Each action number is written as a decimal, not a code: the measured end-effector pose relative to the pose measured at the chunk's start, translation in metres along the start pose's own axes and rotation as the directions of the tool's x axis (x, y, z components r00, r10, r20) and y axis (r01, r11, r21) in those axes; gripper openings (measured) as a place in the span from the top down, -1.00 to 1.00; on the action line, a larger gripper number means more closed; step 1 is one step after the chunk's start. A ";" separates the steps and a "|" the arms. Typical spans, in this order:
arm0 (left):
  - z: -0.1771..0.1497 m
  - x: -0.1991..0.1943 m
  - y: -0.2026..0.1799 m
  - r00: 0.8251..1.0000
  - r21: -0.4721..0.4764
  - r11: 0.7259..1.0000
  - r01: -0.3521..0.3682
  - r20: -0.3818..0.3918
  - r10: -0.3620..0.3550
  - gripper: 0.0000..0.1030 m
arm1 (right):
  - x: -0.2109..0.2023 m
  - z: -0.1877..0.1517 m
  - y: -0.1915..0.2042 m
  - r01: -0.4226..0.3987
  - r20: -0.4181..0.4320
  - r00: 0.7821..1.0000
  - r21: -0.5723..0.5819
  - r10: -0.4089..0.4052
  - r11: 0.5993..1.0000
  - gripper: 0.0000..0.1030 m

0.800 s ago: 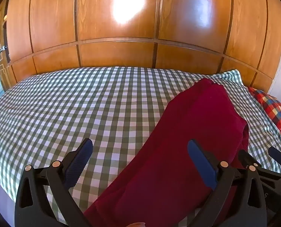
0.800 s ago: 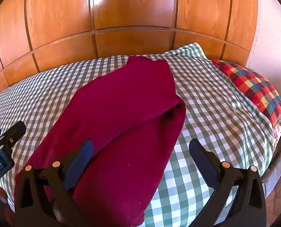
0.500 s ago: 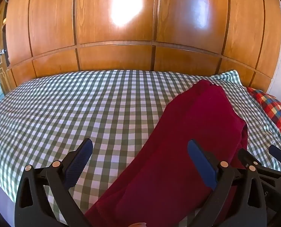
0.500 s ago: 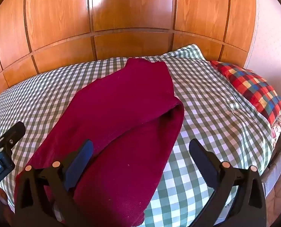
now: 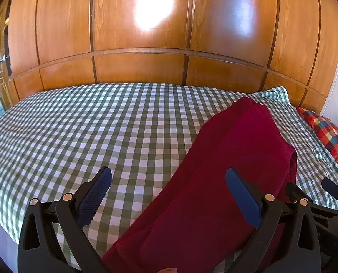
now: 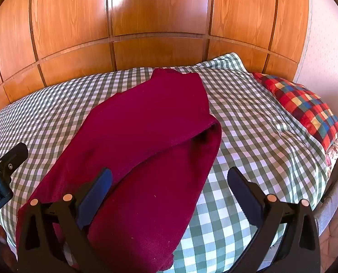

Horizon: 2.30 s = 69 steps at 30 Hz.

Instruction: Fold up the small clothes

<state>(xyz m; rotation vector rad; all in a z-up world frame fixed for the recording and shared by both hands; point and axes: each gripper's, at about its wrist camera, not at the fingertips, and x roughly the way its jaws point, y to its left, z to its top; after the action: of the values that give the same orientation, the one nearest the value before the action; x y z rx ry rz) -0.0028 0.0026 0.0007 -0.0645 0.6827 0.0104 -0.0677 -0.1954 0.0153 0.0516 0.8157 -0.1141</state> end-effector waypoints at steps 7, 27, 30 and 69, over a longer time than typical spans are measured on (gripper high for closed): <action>-0.002 -0.002 -0.005 1.000 0.020 1.000 0.001 0.004 -0.001 -0.93 | 0.000 0.001 0.001 -0.001 -0.003 1.000 -0.002 0.000 1.000 -0.96; -0.001 -0.002 -0.005 1.000 0.017 1.000 0.009 0.000 -0.009 -0.93 | 0.001 -0.001 0.005 -0.005 -0.006 1.000 -0.024 0.004 1.000 -0.96; 0.000 -0.002 -0.005 1.000 0.019 1.000 0.010 0.000 -0.010 -0.93 | 0.001 -0.001 0.004 -0.005 -0.003 1.000 -0.026 0.005 1.000 -0.96; -0.002 -0.006 -0.001 1.000 0.013 1.000 0.009 0.004 -0.009 -0.93 | -0.001 -0.004 0.005 -0.015 -0.004 1.000 -0.032 0.015 0.999 -0.96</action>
<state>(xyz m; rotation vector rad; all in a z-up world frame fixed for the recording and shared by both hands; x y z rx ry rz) -0.0089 0.0015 0.0031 -0.0549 0.6788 -0.0025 -0.0705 -0.1898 0.0130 0.0278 0.8210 -0.0872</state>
